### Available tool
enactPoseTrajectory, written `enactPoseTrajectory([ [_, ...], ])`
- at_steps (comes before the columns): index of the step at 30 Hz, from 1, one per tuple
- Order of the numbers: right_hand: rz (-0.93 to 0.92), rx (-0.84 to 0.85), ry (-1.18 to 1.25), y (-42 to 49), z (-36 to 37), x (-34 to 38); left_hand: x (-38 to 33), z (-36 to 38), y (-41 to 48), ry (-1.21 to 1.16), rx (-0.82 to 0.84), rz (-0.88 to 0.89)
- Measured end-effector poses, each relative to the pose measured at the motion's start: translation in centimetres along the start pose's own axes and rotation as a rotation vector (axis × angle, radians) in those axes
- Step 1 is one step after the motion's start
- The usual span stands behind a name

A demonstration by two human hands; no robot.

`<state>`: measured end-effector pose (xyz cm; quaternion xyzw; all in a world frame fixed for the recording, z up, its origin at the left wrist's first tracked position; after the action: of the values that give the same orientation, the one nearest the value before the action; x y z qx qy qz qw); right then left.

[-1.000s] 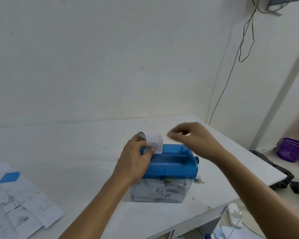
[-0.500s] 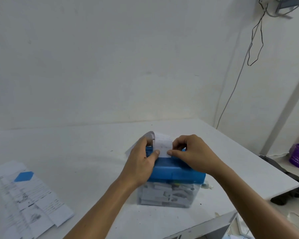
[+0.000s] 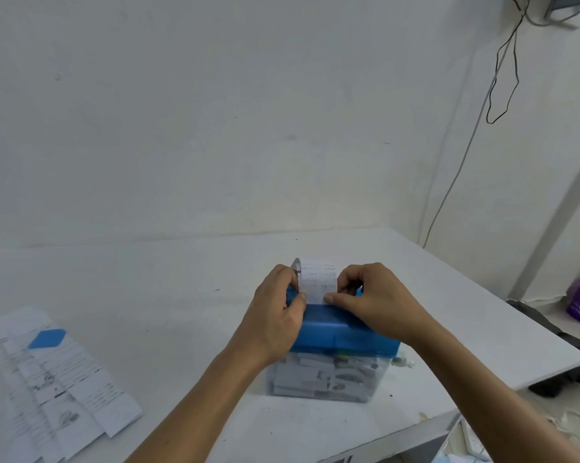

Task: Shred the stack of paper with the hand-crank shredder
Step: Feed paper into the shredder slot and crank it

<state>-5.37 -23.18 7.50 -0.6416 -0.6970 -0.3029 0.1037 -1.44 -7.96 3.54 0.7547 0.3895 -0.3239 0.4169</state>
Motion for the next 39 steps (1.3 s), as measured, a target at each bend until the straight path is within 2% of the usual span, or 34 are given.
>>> enactPoseTrajectory([
  [4,0.005,0.029,0.004,0.2,0.0,0.1,0.0,-0.1,0.2,-0.007,-0.044,0.041],
  [9,-0.018,0.088,-0.002,0.0,-0.5,0.5,0.0,-0.2,0.3,-0.055,-0.040,-0.004],
  [10,-0.027,0.023,0.022,-0.5,-1.4,0.2,0.0,-0.2,0.3,-0.061,-0.021,-0.015],
  [13,0.062,-0.345,0.167,-4.5,-5.0,-3.8,0.0,0.0,0.2,-0.099,0.006,-0.035],
  [14,0.105,-0.369,0.145,-6.1,-5.0,-5.5,0.0,0.0,0.1,-0.107,0.005,-0.040],
  [15,0.130,-0.305,0.089,-7.3,-4.0,-6.9,0.0,0.0,0.1,-0.108,0.004,-0.045],
  [18,0.152,0.093,-0.102,-9.9,2.3,-8.6,0.1,0.0,0.1,-0.102,-0.003,-0.041],
  [19,0.154,0.147,-0.120,-10.4,3.9,-8.7,0.1,0.0,0.1,-0.098,-0.006,-0.035],
  [24,0.126,-0.016,-0.325,-10.2,4.8,-8.3,0.4,0.4,0.1,-0.010,-0.015,-0.002],
  [29,0.131,0.155,-0.668,-9.3,2.4,-6.7,0.7,0.6,0.3,0.084,-0.029,0.030],
  [32,0.133,0.265,-0.662,-8.8,1.3,-6.4,0.2,0.5,0.1,0.086,-0.026,0.038],
  [35,0.197,0.408,-0.528,-8.4,0.9,-6.7,0.0,0.4,0.1,0.074,-0.019,0.024],
  [39,0.302,0.581,-0.343,-8.4,0.6,-5.8,0.3,0.7,0.3,0.217,0.081,-0.119],
])
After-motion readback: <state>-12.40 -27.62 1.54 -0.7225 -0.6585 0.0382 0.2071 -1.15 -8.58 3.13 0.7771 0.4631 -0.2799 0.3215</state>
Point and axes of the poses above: each hand's wrist, its own y-axis towards the middle knuckle, its own z-axis out of the palm, x = y × z, the point moved 8 cm from there along y, towards the middle knuckle, and after that the axes turned 5 degrees about -z, right-handed, at the moved point
